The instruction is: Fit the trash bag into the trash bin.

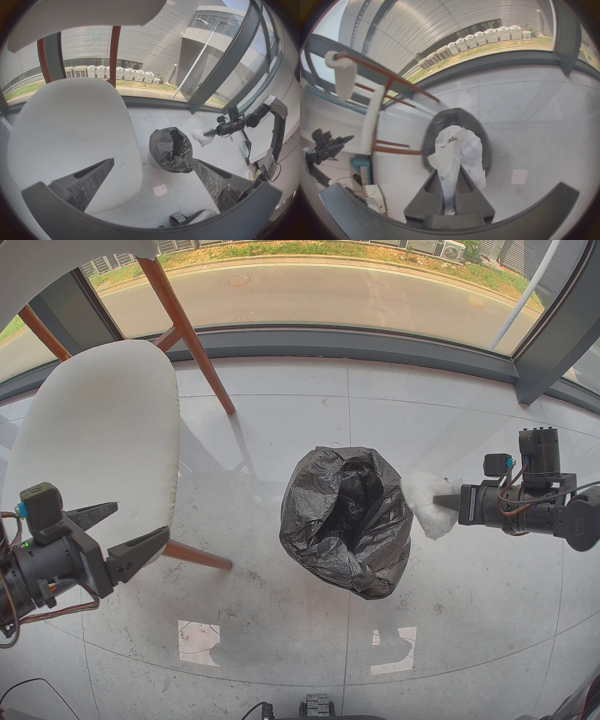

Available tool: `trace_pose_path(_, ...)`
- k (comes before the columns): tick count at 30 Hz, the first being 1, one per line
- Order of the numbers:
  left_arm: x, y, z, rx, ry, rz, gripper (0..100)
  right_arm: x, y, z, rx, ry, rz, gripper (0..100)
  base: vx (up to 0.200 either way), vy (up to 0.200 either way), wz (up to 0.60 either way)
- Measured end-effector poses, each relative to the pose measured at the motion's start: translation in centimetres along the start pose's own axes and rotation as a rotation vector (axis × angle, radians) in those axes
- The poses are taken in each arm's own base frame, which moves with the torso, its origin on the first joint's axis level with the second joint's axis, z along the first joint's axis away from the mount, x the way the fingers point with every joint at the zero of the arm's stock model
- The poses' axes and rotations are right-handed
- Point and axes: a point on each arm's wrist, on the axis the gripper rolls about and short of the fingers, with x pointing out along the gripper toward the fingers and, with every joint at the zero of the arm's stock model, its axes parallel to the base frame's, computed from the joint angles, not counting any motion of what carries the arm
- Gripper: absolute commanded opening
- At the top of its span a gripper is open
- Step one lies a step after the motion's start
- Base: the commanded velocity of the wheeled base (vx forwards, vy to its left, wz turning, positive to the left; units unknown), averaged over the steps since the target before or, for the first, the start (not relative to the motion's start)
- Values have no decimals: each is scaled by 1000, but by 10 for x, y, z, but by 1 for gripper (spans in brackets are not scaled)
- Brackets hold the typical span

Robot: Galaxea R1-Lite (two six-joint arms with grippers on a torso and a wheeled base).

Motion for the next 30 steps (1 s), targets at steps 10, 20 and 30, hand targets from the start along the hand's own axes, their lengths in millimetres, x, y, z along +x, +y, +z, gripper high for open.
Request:
trace_pose_path(10,-58,-3,40,33,-189,95,100,8,49,0,-48,0,158,0,0,0,0)
trace_pose_path(20,-85,-4,47,29,-287,174,100,43,45,15,-52,-61,151,100,0,0,0)
trace_pose_path(30,-112,-3,39,0,-342,324,100,-12,21,43,-28,-215,63,100,0,0,0)
